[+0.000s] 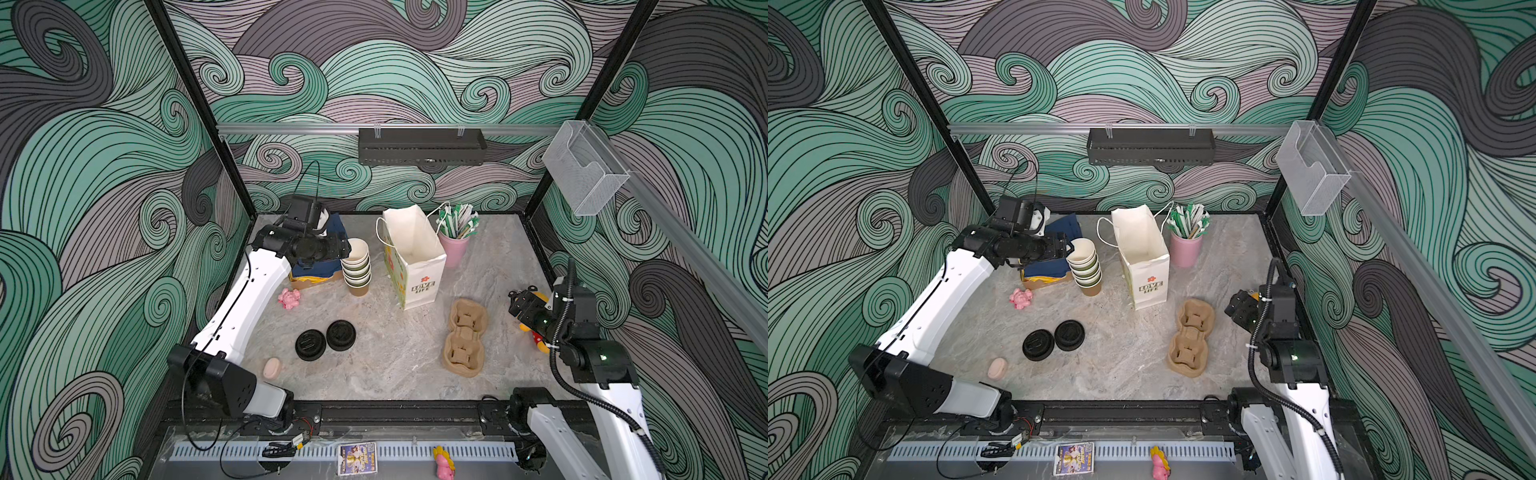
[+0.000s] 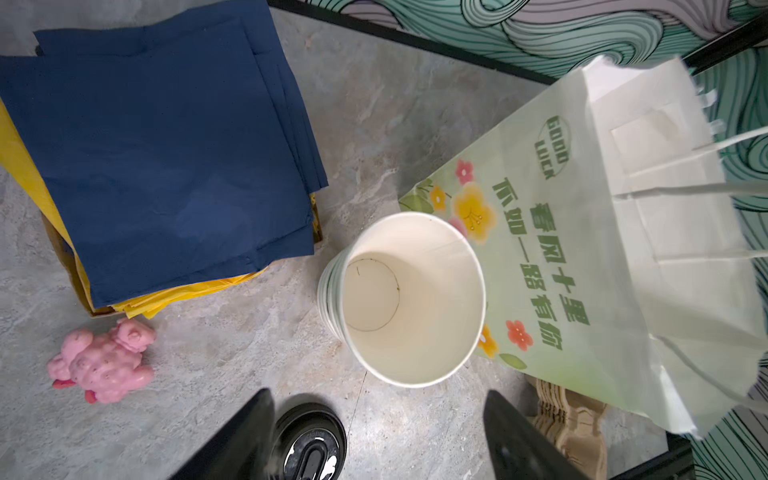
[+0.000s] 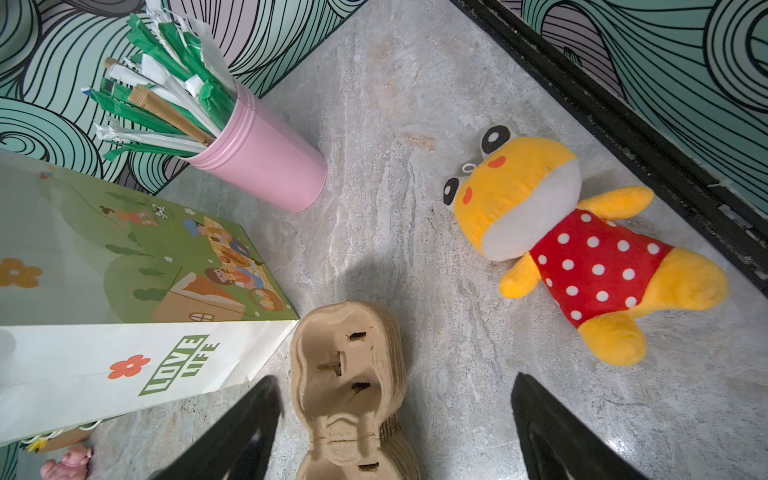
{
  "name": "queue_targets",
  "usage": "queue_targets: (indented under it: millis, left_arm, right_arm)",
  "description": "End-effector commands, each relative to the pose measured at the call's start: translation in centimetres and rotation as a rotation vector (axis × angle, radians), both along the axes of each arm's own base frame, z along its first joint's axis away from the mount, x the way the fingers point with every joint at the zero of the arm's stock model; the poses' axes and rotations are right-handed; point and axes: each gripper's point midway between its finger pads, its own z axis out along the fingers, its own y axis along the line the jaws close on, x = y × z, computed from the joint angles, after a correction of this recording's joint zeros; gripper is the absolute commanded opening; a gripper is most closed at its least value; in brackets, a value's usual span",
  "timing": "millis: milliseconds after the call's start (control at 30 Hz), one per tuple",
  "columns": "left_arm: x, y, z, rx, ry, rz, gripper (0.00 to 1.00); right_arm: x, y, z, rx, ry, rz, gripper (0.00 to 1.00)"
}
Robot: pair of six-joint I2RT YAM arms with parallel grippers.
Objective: Pack the takeout coffee
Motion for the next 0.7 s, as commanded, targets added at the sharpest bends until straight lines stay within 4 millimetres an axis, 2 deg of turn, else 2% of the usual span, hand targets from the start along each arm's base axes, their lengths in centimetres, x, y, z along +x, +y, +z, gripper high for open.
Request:
queue_targets:
  millis: [0, 133, 300, 400, 667]
  left_arm:
    - [0.4, 0.7, -0.6, 0.062, 0.048, 0.021, 0.71]
    - [2.0, -0.4, -1.2, 0.056, 0.061, 0.001, 0.59]
    - [3.3, -0.8, -1.9, 0.085, 0.071, -0.001, 0.48]
    - [3.6, -0.8, -2.2, 0.101, 0.076, -0.001, 0.4]
    - [3.5, -0.3, -3.1, 0.151, 0.101, -0.018, 0.27]
  right_arm:
    - [-0.5, -0.6, -0.5, -0.029, 0.016, -0.025, 0.87]
    - [-0.5, -0.8, -0.6, -0.042, 0.017, -0.029, 0.87]
    - [-0.4, -1.0, -0.7, -0.055, 0.016, -0.035, 0.87]
    - [-0.5, -1.2, -0.6, -0.065, 0.013, -0.037, 0.87]
    - [-0.7, -1.5, -0.3, -0.092, 0.003, -0.04, 0.87]
